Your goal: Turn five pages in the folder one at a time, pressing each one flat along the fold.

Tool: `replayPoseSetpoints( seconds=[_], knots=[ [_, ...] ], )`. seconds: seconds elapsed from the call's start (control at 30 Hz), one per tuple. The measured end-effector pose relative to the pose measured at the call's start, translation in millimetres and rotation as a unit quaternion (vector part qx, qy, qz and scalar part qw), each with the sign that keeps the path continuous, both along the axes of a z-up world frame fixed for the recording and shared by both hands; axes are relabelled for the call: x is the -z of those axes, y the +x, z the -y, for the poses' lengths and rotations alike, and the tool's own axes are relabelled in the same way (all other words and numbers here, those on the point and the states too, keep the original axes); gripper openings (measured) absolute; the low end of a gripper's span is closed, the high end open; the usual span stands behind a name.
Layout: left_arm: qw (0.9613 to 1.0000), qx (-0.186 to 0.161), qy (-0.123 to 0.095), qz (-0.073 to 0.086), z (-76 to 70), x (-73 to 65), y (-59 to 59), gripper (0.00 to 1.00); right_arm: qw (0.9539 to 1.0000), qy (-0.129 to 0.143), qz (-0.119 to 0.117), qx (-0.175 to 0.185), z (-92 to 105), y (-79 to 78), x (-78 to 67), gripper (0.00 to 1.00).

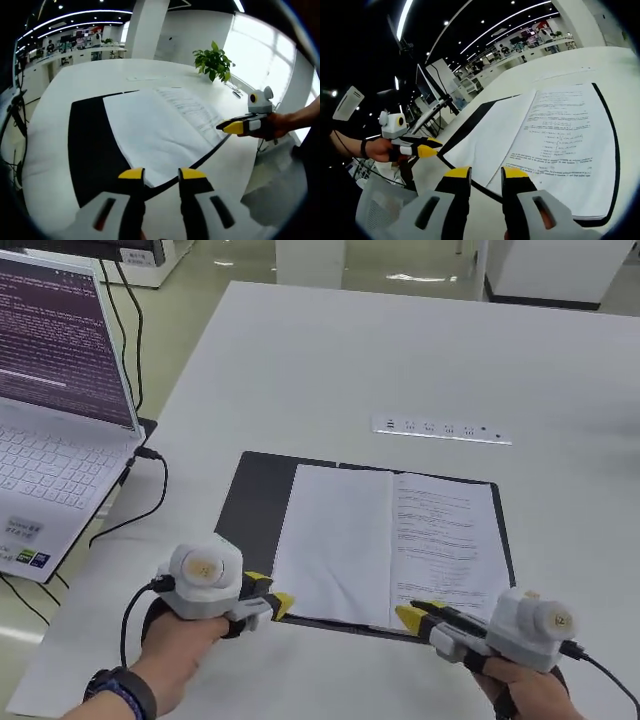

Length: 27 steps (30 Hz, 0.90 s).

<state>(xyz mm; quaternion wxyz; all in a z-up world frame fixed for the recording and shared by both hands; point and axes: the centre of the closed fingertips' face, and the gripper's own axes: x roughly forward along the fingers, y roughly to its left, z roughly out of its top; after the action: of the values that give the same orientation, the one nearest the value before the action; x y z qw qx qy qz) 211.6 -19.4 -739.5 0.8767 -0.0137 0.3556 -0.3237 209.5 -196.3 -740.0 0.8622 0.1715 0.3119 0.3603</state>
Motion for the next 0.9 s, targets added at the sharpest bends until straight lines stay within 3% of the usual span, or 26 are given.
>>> replayPoseSetpoints(
  seconds=[0.17,0.5,0.9],
  knots=[
    [0.9999,0.008,0.001,0.009,0.2,-9.4,-5.4,0.29,0.9997,-0.019,0.018,0.002,15.0,-1.6,-10.6,0.26],
    [0.9987,0.016,-0.003,0.048,-2.3,-41.8,-8.7,0.36,0.9977,-0.050,0.046,0.010,45.4,-11.2,-29.0,0.33],
    [0.9959,0.013,0.002,0.089,-15.8,-78.1,-4.1,0.45,0.9933,-0.072,0.082,0.037,71.8,-8.8,-56.5,0.41]
  ],
)
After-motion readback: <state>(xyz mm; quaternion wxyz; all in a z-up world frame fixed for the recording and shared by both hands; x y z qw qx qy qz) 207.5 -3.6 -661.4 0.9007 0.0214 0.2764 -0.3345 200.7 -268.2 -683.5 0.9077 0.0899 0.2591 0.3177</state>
